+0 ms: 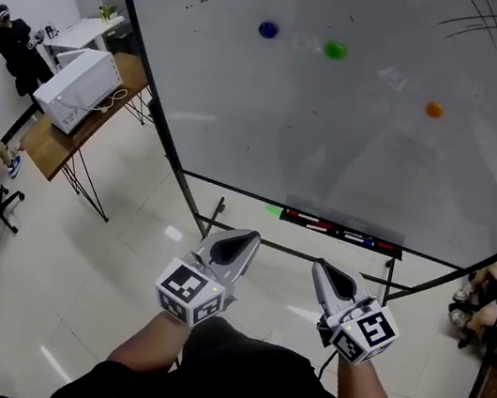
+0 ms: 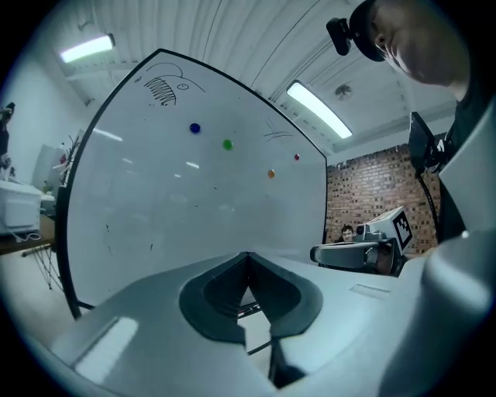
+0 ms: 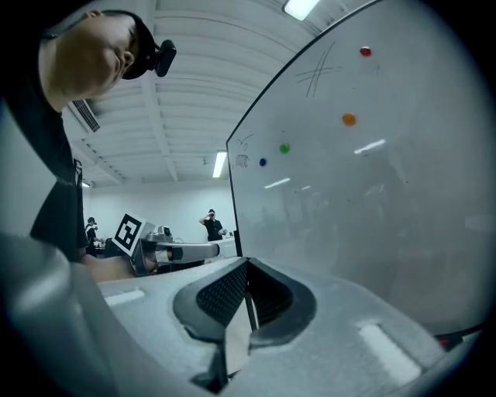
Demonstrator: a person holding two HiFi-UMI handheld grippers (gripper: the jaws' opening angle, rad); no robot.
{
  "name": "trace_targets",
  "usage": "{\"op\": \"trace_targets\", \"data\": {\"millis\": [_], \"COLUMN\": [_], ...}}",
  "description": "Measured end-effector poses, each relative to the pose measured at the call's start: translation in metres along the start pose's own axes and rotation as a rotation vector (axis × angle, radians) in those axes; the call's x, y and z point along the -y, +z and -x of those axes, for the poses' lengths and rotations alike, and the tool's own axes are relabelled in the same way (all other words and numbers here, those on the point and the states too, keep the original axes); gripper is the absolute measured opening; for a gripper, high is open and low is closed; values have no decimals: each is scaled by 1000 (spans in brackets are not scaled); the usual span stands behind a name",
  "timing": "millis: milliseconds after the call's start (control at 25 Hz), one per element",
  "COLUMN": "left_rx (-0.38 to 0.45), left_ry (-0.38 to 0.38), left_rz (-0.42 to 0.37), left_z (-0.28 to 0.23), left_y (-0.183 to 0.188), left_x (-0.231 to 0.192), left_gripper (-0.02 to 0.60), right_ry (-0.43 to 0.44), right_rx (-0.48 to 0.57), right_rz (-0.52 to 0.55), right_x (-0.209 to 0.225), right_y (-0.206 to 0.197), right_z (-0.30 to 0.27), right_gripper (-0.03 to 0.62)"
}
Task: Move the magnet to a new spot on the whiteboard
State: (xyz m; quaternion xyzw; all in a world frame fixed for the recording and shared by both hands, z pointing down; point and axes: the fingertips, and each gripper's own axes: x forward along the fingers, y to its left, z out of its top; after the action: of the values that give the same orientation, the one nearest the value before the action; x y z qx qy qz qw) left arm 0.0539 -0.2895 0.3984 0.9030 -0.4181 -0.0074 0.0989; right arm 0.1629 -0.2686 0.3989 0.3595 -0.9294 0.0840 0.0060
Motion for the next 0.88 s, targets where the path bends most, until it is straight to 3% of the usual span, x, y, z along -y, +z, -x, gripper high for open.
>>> {"op": "trace_targets", "data": {"millis": [240,440,600,680,880], "left_rx": [-15,-7,-26,-39,-27], "left_ry": [24,-29,-69,-94,-156], "left_rz": [-17,-45,-75,-85,-78], "left_z": [-13,-20,-19,-18,-10], "left_y": [5,22,29,28,30], "left_x": [-5,-24,-49,-59,-78], "left_gripper": [15,15,15,15,15], "right_ry": [26,-10,-64,-134,-358], "right_rx": [-1,4,-24,-48,-12], "right_rz": [52,185,509,675,950], "right_x": [13,12,-1,1,11], "right_y": [8,33,81,110,192], "right_z": [-12,-40,-74,-92,-128], "right_gripper": [11,11,11,11,11]}}
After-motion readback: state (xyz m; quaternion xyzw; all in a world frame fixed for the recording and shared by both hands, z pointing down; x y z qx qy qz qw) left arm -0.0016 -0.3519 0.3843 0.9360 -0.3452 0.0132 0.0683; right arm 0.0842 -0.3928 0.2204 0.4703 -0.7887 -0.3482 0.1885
